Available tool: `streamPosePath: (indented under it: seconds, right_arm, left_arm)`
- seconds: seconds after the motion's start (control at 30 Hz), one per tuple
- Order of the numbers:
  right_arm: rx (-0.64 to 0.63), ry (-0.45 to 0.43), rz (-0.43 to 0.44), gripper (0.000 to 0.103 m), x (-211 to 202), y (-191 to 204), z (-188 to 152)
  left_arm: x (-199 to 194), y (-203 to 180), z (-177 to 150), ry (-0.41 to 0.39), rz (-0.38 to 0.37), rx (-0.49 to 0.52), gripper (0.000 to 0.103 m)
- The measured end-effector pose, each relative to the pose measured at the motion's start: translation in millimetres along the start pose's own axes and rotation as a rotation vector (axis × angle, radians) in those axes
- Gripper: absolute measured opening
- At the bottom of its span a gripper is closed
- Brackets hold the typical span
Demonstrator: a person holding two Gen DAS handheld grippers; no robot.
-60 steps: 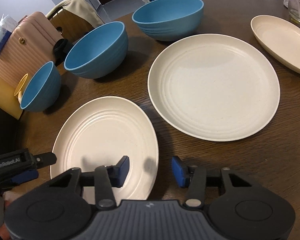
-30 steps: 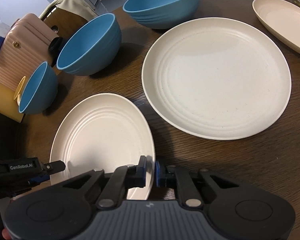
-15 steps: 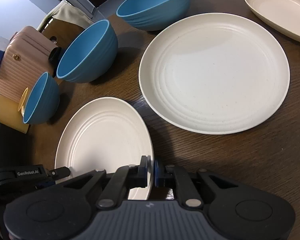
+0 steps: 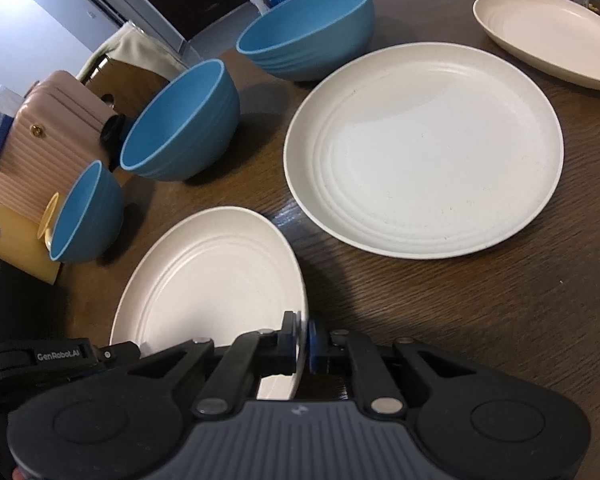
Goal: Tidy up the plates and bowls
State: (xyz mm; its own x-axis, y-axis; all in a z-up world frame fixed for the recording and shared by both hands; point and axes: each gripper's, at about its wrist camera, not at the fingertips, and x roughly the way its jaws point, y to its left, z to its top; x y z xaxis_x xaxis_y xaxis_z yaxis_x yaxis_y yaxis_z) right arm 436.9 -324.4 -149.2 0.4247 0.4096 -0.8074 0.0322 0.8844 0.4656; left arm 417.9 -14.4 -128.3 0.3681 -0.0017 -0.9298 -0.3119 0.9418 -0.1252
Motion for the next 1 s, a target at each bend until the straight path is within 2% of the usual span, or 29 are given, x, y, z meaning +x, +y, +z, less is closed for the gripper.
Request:
streamPosePath:
  seconds: [0.2,0.4,1.0]
  right_arm:
    - [0.013,-0.032,-0.007,0.005,-8,6,-9]
    - [0.005,-0.058,-0.010,0.005,-17,19,-21]
    - [-0.074,-0.067,-0.006,0.006,-18,94,-64]
  left_arm:
    - [-9,2,-1,-0.019,-0.008,0.035,0.016]
    - [-17,19,-1,-0.031,-0.020,0.038,0.016]
    - [-42,103,-9,-0.048,-0.022,-0.007,0.016]
